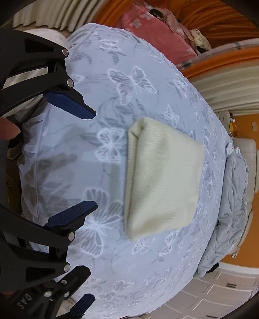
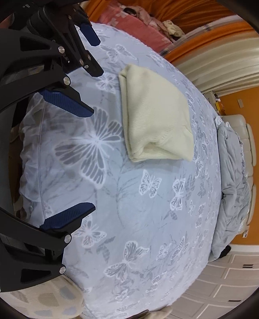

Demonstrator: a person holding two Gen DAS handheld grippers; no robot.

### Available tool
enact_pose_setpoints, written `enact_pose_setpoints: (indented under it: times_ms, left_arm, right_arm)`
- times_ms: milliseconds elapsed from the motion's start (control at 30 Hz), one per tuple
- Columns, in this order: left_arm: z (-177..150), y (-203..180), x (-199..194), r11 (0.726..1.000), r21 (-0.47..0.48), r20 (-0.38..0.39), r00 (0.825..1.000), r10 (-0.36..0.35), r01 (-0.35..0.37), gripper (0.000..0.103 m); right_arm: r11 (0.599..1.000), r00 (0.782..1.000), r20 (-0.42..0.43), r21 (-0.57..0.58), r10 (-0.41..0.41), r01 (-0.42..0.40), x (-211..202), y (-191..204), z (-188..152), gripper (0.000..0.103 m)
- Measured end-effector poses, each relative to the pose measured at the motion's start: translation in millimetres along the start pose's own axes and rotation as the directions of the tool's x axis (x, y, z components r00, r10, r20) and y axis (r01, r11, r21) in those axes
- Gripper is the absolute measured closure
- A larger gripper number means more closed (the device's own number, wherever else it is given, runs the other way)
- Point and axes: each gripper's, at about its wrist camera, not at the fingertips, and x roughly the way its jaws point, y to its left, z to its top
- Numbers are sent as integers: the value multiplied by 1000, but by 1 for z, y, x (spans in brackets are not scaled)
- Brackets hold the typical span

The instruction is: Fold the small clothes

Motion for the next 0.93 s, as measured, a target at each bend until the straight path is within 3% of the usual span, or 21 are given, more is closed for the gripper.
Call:
enact_pose_setpoints:
  times_ms: [233,400,667,933]
  left_arm:
    - [-13,-2,0,998,-13,0,998,57,-57,21]
    - [-16,-4,-2,996,2,14,996,89,-89,12]
    - [-21,3,4,997,-33,-2,998,69,-69,11]
    - [-22,-3,2,999,0,9,999,53,-53,12]
  right_arm:
    - [1000,1000,-5,-11,-1,0,0,1,-9,17]
    - [1000,1000,-22,3,4,-4,2,1,-14,17]
    - [1000,1000,-21,7,-2,2,1,3,-17,17]
    - [1000,1000,-22,17,-4,5,-1,3,-18,17]
